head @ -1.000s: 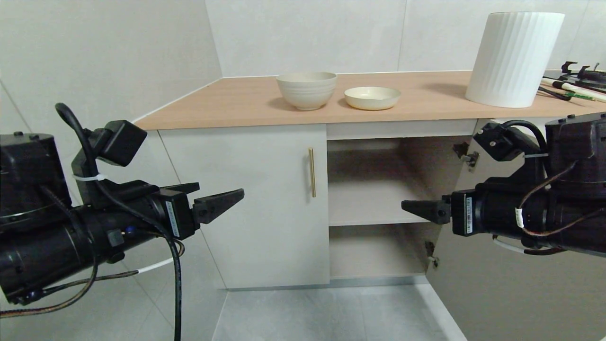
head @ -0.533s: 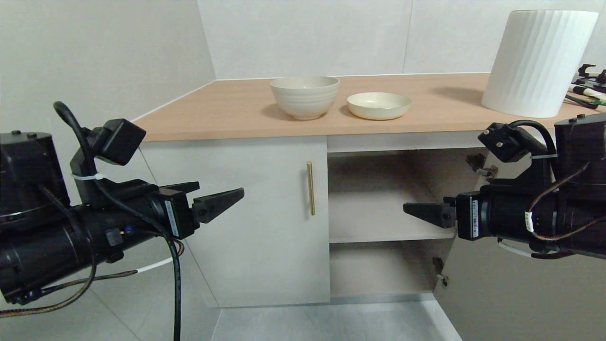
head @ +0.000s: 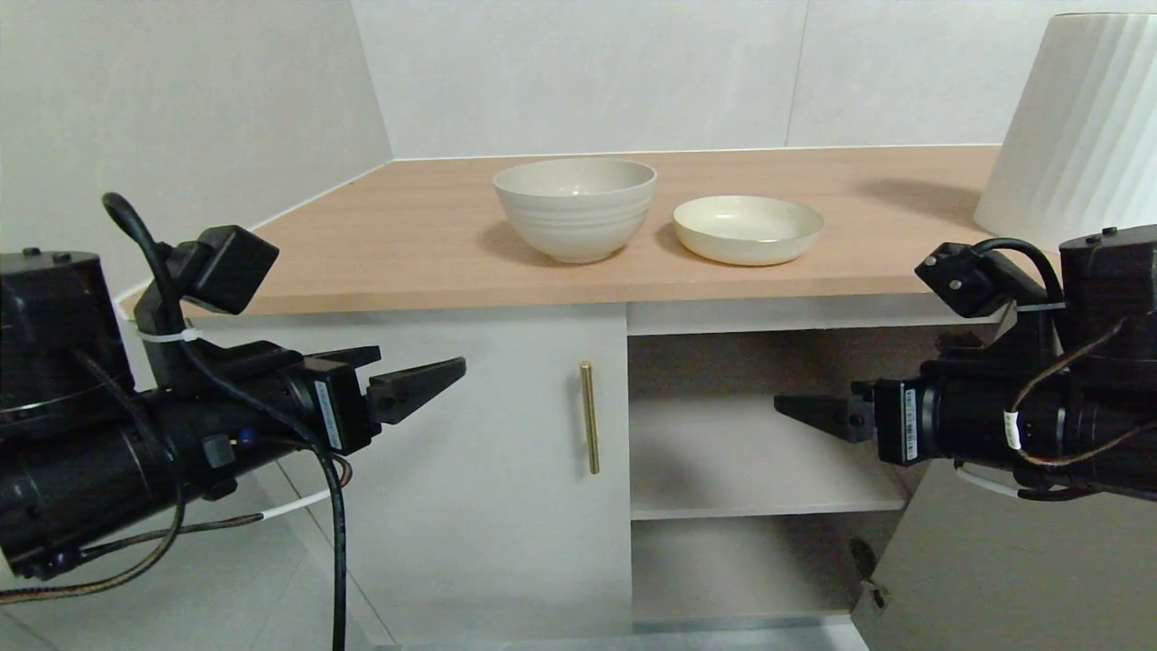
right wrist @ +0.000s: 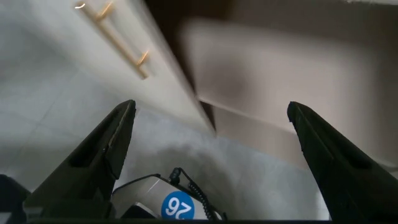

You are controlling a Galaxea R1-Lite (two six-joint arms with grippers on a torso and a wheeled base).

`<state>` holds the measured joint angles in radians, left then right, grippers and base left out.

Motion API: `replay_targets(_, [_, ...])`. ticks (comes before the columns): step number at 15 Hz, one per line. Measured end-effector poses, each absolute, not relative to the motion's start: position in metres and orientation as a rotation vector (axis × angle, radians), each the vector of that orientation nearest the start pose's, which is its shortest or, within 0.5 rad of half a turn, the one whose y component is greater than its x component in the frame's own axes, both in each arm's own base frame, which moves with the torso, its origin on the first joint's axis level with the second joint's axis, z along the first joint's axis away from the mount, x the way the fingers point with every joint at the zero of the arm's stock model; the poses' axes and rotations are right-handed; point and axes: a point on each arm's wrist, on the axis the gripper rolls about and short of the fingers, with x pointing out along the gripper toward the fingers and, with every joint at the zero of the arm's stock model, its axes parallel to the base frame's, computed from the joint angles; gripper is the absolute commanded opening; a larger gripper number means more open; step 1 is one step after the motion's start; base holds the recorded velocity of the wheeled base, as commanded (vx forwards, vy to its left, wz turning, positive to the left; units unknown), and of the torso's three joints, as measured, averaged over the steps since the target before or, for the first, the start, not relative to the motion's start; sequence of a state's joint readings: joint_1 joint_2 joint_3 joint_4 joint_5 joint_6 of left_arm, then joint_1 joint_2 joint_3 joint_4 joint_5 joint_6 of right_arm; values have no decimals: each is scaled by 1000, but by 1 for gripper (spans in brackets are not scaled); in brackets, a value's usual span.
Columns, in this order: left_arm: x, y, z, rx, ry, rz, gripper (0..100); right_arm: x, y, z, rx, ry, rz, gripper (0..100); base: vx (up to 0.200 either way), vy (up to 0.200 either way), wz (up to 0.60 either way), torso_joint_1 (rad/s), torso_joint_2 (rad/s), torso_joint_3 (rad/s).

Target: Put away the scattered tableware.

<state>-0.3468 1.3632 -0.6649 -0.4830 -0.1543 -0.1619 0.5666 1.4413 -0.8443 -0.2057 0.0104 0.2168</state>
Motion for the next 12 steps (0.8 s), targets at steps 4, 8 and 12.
replay_targets(4, [203, -77, 220, -138, 253, -480, 100, 204, 130, 223, 98, 440, 526, 100, 0, 0, 0, 0, 0, 0])
replay_targets(8, [199, -76, 224, -136, 264, -480, 100, 204, 130, 221, 77, 440, 529, 100, 0, 0, 0, 2, -16, -8])
replay_targets(12, [200, -77, 233, -135, 263, -487, 100, 204, 130, 221, 76, 441, 530, 100, 0, 0, 0, 85, -254, -259])
